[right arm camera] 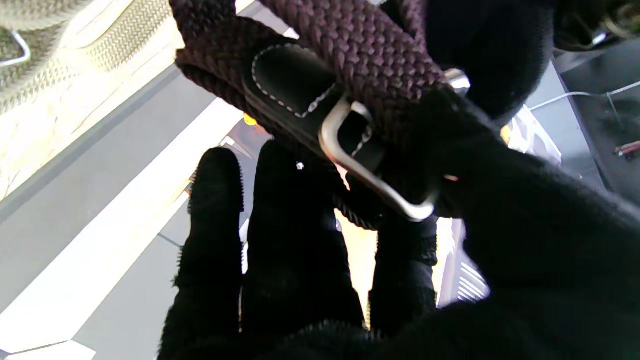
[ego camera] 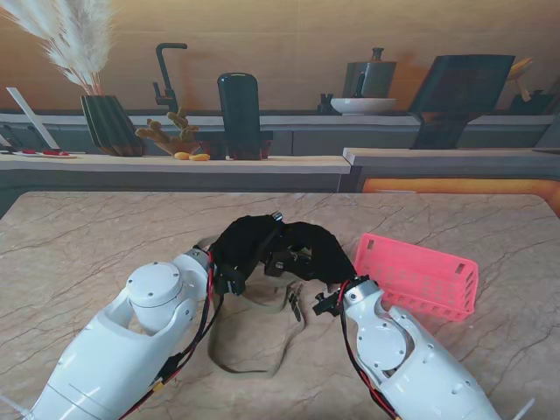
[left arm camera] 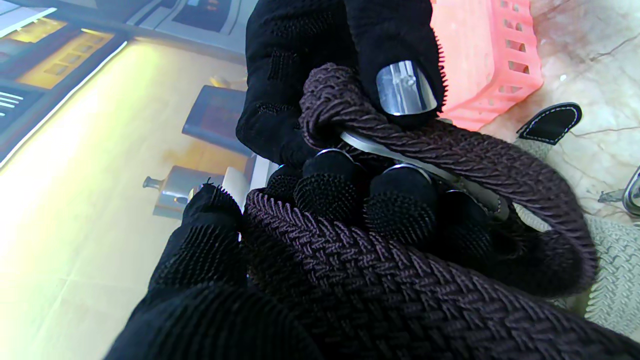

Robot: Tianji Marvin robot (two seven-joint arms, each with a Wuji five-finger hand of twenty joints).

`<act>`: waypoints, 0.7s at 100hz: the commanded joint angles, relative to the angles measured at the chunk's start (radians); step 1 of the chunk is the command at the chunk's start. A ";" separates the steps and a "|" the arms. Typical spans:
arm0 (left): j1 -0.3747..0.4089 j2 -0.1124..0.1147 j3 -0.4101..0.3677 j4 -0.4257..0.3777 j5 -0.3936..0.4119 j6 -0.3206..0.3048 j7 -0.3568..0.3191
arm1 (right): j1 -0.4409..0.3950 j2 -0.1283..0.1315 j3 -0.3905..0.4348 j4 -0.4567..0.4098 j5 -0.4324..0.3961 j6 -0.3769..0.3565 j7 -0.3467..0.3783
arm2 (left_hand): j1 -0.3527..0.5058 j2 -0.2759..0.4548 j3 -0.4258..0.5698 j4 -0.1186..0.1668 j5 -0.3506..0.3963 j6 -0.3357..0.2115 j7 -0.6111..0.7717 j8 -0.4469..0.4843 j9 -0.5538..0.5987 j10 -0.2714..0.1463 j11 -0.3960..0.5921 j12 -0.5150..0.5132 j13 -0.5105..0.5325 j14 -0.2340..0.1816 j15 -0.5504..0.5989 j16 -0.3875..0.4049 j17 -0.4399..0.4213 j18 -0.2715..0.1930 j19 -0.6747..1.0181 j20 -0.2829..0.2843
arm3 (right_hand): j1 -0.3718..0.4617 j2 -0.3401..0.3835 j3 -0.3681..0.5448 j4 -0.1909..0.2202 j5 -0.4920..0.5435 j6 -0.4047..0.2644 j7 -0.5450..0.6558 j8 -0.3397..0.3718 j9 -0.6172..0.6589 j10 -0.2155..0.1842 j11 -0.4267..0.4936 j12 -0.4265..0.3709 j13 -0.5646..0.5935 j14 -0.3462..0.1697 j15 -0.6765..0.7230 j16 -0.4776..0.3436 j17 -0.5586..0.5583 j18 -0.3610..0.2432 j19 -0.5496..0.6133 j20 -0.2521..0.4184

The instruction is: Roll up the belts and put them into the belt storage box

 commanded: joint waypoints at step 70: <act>0.050 -0.007 -0.014 -0.051 0.058 -0.089 0.056 | -0.026 -0.013 -0.003 -0.050 0.059 0.058 0.051 | -0.032 0.035 -0.010 0.036 0.023 -0.036 -0.040 -0.017 0.058 -0.035 0.061 0.024 0.063 -0.030 0.027 0.029 0.021 -0.003 0.048 0.017 | 0.083 0.075 0.031 0.025 0.081 -0.161 0.068 0.122 0.369 -0.065 -0.018 0.066 0.267 -0.018 0.103 0.217 0.054 0.086 0.079 0.072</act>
